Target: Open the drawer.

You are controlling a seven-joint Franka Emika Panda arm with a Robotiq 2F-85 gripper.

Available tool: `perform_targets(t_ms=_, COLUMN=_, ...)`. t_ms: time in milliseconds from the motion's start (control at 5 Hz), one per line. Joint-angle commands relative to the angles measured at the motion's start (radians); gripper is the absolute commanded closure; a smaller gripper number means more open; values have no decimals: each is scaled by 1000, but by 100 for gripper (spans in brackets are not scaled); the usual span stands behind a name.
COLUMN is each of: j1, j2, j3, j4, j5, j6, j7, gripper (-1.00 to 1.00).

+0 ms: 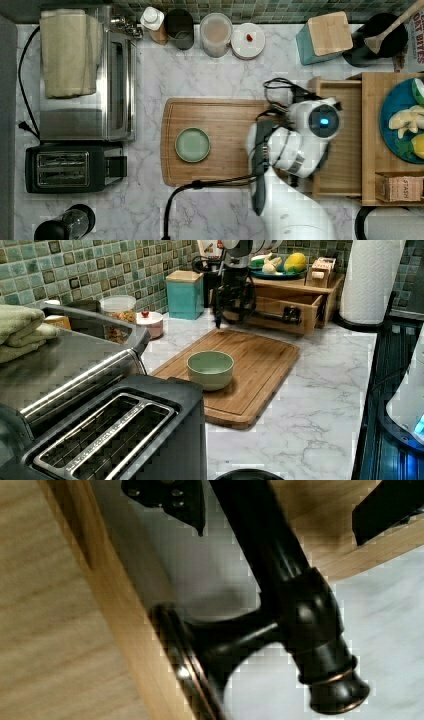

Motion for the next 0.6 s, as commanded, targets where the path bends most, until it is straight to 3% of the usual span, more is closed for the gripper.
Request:
perform_targets(t_ms=200, j1=254, j2=-174, j3=259, j4=-84, j5=49, j6=-236, j7=105, gripper=-100)
perform_targets(t_ms=600, j1=255, j2=-174, j3=257, j4=-85, j5=50, j6=-237, j7=105, gripper=-100)
